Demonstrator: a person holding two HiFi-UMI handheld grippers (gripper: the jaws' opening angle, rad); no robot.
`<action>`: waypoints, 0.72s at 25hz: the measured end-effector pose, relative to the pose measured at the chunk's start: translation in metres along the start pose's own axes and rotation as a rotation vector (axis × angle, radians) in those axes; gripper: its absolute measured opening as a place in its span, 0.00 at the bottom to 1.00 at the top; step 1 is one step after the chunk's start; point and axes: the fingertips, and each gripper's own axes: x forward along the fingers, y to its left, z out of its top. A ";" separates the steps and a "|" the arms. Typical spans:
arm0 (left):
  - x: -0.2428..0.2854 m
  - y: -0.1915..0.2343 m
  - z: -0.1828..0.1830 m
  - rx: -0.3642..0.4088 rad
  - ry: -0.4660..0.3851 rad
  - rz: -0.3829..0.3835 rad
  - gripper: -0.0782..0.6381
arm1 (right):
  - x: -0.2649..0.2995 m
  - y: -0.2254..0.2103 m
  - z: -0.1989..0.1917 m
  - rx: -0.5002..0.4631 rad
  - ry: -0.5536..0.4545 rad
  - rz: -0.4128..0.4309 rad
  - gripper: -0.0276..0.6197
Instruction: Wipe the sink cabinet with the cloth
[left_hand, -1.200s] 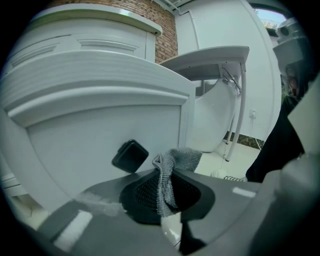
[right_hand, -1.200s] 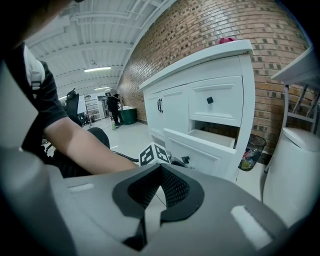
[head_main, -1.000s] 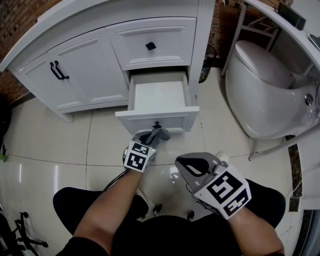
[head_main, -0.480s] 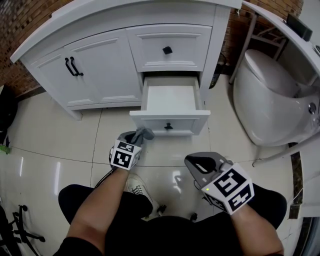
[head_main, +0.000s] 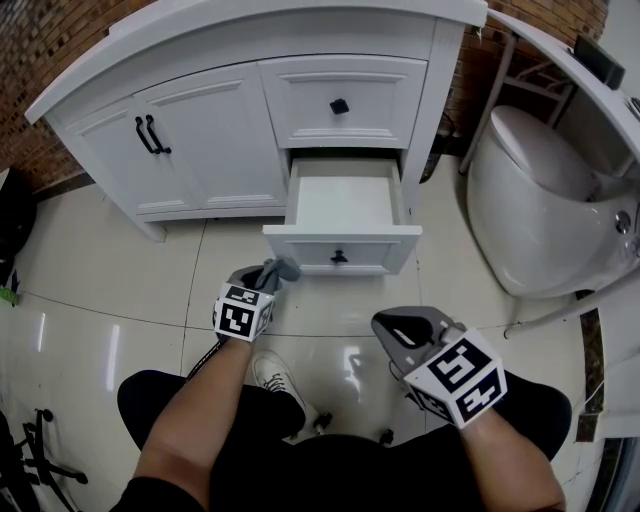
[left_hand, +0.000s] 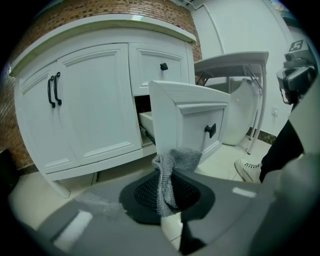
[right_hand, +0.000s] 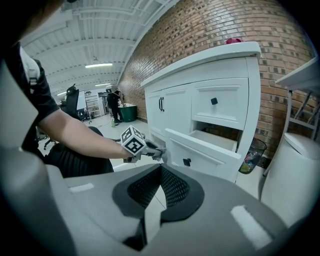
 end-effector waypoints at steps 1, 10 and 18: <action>-0.001 0.000 0.002 -0.002 -0.002 0.000 0.16 | 0.000 0.000 0.000 0.001 0.001 0.000 0.05; -0.036 -0.022 0.045 0.016 -0.040 -0.110 0.16 | -0.005 -0.007 0.006 0.002 -0.031 -0.021 0.05; -0.135 -0.091 0.127 0.045 -0.224 -0.318 0.16 | -0.026 -0.006 0.037 0.057 -0.167 -0.013 0.05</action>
